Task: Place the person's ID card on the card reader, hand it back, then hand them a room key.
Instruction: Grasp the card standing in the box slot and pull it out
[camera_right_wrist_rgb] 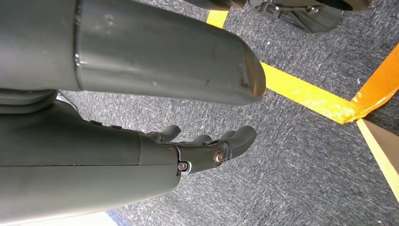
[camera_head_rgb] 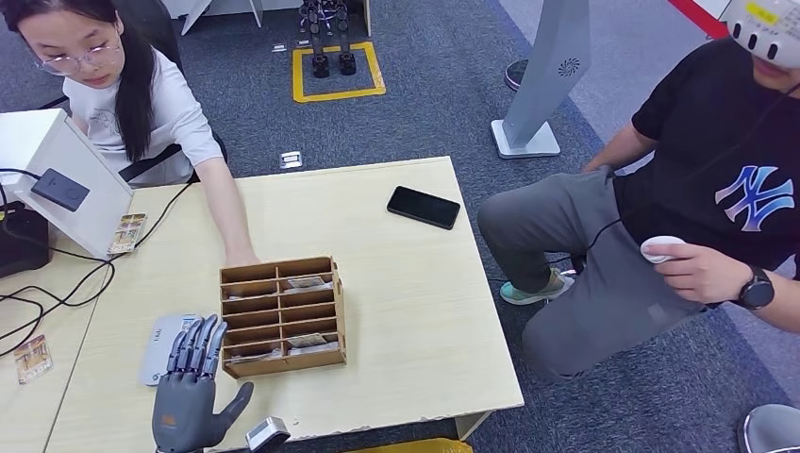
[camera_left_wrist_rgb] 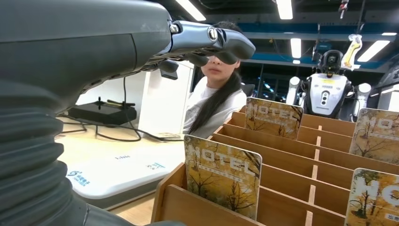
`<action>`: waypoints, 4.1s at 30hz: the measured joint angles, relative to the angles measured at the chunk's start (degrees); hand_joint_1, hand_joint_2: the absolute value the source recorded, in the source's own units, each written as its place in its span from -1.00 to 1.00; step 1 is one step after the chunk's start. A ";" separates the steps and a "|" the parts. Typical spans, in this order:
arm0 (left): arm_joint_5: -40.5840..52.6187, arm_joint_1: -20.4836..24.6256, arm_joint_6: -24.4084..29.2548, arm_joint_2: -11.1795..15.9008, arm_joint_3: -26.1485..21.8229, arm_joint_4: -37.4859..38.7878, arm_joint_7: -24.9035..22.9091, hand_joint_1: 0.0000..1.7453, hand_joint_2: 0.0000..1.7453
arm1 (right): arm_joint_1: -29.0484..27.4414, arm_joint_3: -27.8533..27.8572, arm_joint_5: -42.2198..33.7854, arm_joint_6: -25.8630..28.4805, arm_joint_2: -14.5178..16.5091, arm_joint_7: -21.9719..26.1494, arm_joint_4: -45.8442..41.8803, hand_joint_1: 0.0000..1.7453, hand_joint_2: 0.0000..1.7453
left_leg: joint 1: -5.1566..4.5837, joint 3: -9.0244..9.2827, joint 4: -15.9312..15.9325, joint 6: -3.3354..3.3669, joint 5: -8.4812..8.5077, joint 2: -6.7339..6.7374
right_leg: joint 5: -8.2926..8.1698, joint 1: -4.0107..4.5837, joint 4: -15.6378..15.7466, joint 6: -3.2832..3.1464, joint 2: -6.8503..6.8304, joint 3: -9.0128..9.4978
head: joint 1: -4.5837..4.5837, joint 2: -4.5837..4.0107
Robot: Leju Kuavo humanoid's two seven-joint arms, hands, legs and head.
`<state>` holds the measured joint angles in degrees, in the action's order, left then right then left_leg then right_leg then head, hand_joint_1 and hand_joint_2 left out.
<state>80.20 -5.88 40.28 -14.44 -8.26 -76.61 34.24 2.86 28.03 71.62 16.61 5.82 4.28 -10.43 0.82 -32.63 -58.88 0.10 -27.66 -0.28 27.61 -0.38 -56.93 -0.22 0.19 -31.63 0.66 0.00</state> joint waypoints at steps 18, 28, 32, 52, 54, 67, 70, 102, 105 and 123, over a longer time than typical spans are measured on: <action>2.41 -0.76 0.01 6.59 6.32 0.07 -6.57 -1.00 1.00 | 0.05 1.08 0.92 -0.04 0.19 0.20 0.00 -1.00 -1.00 | 0.00 -0.01 0.00 0.00 0.00 0.00 | 0.00 0.00 0.00 0.00 0.00 0.00 | 0.02 0.00; 2.08 -1.06 0.00 8.32 8.65 0.02 -7.76 -1.00 1.00 | 0.06 1.40 0.94 0.01 0.25 0.22 0.00 -1.00 -1.00 | 0.00 0.00 0.00 0.00 0.00 0.00 | 0.00 0.00 0.00 0.00 0.00 0.00 | 0.00 0.00; 2.11 -1.21 0.01 8.80 9.41 0.00 -7.82 -1.00 1.00 | 0.06 1.85 0.94 0.00 0.26 0.22 0.00 -1.00 -1.00 | 0.00 0.00 0.00 0.00 0.00 0.00 | 0.00 0.00 0.00 0.00 0.00 0.00 | 0.01 0.00; -0.43 -2.62 0.01 13.34 16.29 -0.55 -11.56 -1.00 1.00 | 0.08 3.04 1.69 0.02 0.27 0.57 0.00 -1.00 -1.00 | 0.00 0.00 0.00 0.00 0.00 0.00 | 0.00 0.00 0.00 0.00 0.00 0.00 | 0.01 0.00; -0.40 -2.61 0.01 13.83 16.87 -0.54 -12.36 -1.00 1.00 | 0.08 3.27 1.77 0.01 0.27 0.61 0.00 -1.00 -1.00 | 0.00 0.00 0.00 0.00 0.00 0.00 | 0.00 0.00 0.00 0.00 0.00 0.00 | 0.00 0.00; -0.27 -2.51 0.01 15.64 18.72 -0.48 -13.76 -1.00 1.00 | 0.09 3.55 1.79 0.03 0.27 1.04 0.00 -1.00 -1.00 | 0.00 0.00 0.00 0.00 0.00 0.00 | 0.00 0.00 0.00 0.00 0.00 -0.01 | 0.00 0.00; -0.32 -2.50 0.01 15.82 18.87 -0.48 -13.86 -1.00 1.00 | 0.09 3.55 1.82 0.03 0.27 1.04 0.00 -1.00 -1.00 | 0.00 0.00 0.00 0.00 0.00 0.00 | 0.00 0.00 0.00 0.00 0.00 -0.01 | 0.00 0.00; -1.10 0.14 0.01 19.22 21.63 3.42 -17.13 -1.00 1.00 | 0.12 3.94 2.80 -0.24 0.27 1.03 0.00 -1.00 -1.00 | 0.01 0.00 0.00 0.00 0.00 0.01 | 0.00 0.00 0.00 0.00 0.01 -0.01 | 0.01 0.00; -1.10 0.15 0.01 19.23 21.65 3.43 -17.13 -1.00 1.00 | 0.12 3.94 2.80 -0.24 0.27 1.03 0.00 -1.00 -1.00 | 0.00 0.00 0.00 0.00 0.00 0.01 | 0.00 0.00 0.00 0.00 0.01 -0.01 | 0.01 0.00; -5.15 1.12 0.01 20.80 24.23 4.39 -18.10 0.84 1.00 | 0.13 4.56 2.96 -0.31 0.40 1.03 0.00 -1.00 -1.00 | 0.01 0.00 0.00 0.00 0.00 0.01 | 0.00 0.01 -0.01 0.00 0.01 -0.01 | -0.01 0.00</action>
<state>75.06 -4.77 40.28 6.36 15.97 -72.22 16.14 3.00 32.59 74.58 16.29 6.23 5.31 -10.43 0.83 -32.63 -58.88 0.09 -27.65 -0.27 27.61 -0.38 -56.94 -0.22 0.20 -31.64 0.66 0.00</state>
